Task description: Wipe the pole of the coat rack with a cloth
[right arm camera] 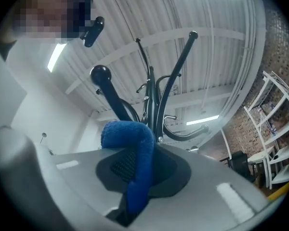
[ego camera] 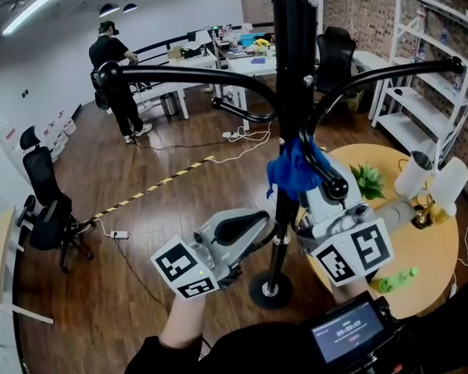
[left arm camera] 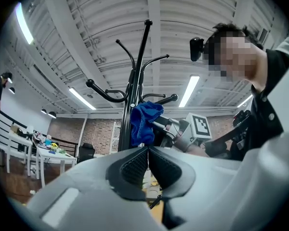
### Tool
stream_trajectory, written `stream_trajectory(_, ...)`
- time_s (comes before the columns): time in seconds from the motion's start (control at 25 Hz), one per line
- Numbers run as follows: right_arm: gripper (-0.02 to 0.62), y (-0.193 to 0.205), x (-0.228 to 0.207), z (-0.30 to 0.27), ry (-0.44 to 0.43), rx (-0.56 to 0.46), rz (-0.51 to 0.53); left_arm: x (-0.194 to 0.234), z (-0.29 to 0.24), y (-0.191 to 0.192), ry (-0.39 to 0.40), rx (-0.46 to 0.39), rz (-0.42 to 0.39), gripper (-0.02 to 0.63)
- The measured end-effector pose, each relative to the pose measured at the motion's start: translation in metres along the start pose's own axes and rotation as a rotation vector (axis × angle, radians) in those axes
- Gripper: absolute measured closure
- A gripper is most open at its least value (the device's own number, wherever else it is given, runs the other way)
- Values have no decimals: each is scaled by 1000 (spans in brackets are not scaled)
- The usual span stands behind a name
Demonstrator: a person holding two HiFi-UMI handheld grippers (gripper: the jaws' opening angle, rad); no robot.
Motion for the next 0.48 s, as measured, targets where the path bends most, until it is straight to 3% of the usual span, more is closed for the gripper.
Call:
stream_trajectory(0.24, 548, 7, 7, 9, 14, -14, 17, 0, 5, 5, 15, 37, -7, 606)
stream_trajectory(0.48, 548, 52, 19, 33, 12, 67, 46, 9, 9, 16, -15, 39, 15, 606)
Point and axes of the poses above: the fingertips, and each gripper's own axes: z backward along the fingers, x to its left, y out of its underside, the point moved 5 cm from there along z, backward along the fingers, and after that the axes turned 12 degrees about z, right-handed, at the moved point
